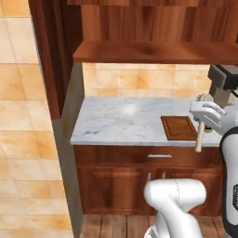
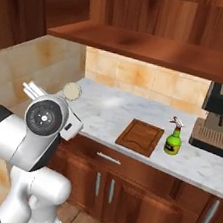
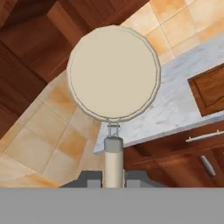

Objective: Grab the spray bottle from the cabinet, then place it next to the cutting board for sanitizing. Then grab the dish brush from the countertop next to the sink and place it next to the cutting board.

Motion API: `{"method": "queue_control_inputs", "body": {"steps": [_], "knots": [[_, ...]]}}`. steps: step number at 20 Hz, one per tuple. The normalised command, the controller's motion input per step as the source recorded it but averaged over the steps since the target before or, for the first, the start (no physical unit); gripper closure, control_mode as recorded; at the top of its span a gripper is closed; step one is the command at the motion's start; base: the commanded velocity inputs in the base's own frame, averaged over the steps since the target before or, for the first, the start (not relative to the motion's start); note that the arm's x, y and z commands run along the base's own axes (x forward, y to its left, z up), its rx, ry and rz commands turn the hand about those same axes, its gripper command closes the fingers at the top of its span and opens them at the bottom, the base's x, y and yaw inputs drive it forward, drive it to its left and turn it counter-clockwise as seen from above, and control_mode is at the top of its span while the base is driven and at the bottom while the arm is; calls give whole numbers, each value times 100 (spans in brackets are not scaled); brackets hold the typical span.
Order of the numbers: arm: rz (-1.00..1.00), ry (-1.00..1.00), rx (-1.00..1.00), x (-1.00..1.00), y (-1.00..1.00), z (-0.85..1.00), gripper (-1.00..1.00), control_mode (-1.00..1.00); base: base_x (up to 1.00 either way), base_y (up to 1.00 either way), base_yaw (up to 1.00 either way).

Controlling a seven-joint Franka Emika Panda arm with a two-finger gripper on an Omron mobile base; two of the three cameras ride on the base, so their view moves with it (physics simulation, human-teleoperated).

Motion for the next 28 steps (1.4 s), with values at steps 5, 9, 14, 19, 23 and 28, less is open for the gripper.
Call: {"method": "queue_control_inputs", "body": {"steps": [5,9,14,19,23,28], "knots": [[0,0,0,0,0,0,100,100,100,-1,0],[0,0,0,0,0,0,100,100,87,-18,-2],[0,0,0,0,0,0,100,100,86,3,-14],[0,0,0,0,0,0,100,100,65,9,-27],[-3,0,-1,9,4,-6,100,-100,40,6,-20],[-1,9,-11,41,15,-66,100,-100,0,0,0]]}}
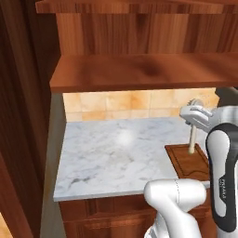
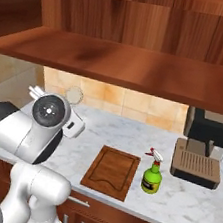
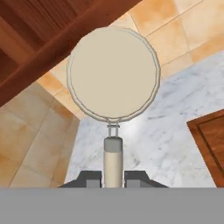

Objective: Grab the spray bottle from the cabinet, then place it next to the cutting board for sanitizing. Then grab the dish brush from the countertop next to the sink and place it next to the cutting board.

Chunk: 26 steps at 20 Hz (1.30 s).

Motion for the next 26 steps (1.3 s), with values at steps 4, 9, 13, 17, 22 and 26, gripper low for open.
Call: {"method": "queue_control_inputs", "body": {"steps": [4,9,13,17,22,26], "knots": [[4,32,-22,65,18,-99,100,-100,0,0,0],[4,30,-21,62,3,-99,100,-100,0,0,0],[2,29,-15,66,0,-92,100,-100,0,0,0],[4,28,-12,69,0,-86,100,-100,0,0,0],[4,23,-12,65,0,-81,100,-100,0,0,0],[5,19,-2,29,-7,-54,100,-100,0,0,0]]}}
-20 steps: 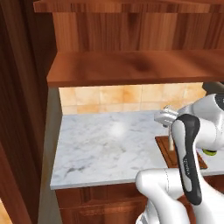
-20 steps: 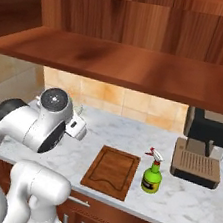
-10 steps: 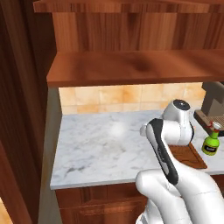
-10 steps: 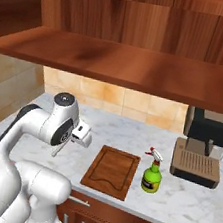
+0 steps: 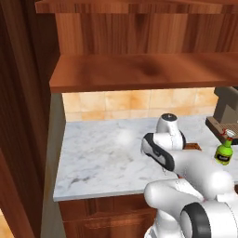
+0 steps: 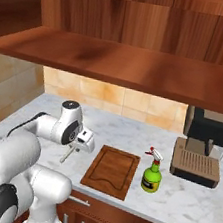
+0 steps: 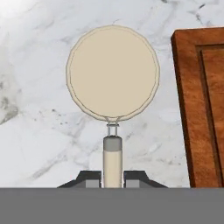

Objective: Grab the spray bottle from the cabinet, then place it next to the cutting board for sanitizing. Then grab the dish brush from the countertop next to the sink and place it next to the cutting board.

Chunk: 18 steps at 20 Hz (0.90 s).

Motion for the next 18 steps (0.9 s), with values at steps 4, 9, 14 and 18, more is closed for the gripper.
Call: {"method": "queue_control_inputs", "body": {"steps": [4,9,14,18], "knots": [[7,20,0,26,-14,-51,100,-100,0,0,0],[7,21,0,27,-12,-53,100,-100,0,0,0],[6,15,0,28,-1,-46,100,-100,0,0,0],[2,4,0,17,0,-27,-100,-100,0,0,0]]}}
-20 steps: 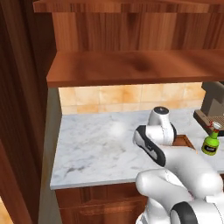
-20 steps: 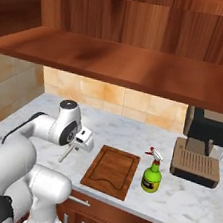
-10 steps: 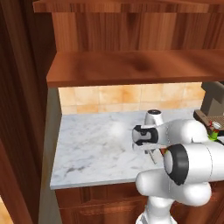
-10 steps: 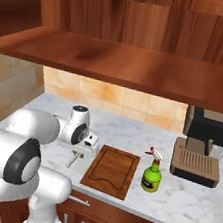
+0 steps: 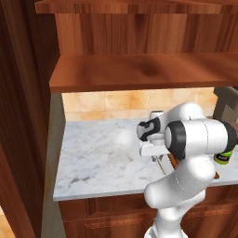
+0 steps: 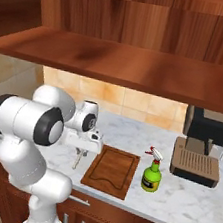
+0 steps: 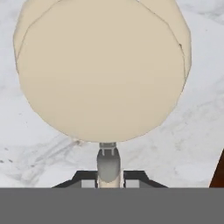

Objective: Grab the spray bottle from the cabinet, then place it next to the cutting board for sanitizing. Then grab the dish brush from the countertop next to the sink and place it next to the cutting board.

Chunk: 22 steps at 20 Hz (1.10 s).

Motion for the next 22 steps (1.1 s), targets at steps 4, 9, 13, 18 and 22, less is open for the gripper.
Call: {"method": "queue_control_inputs", "body": {"steps": [4,9,13,18,22], "knots": [[0,-5,0,-14,0,0,-100,-100,0,0,0],[0,-14,0,-32,0,1,-100,-100,0,0,0],[0,-15,0,-29,0,4,-100,-100,0,0,0],[0,-16,2,-39,0,22,-100,-100,0,0,0],[0,-12,6,-58,0,52,-100,-100,0,0,0]]}}
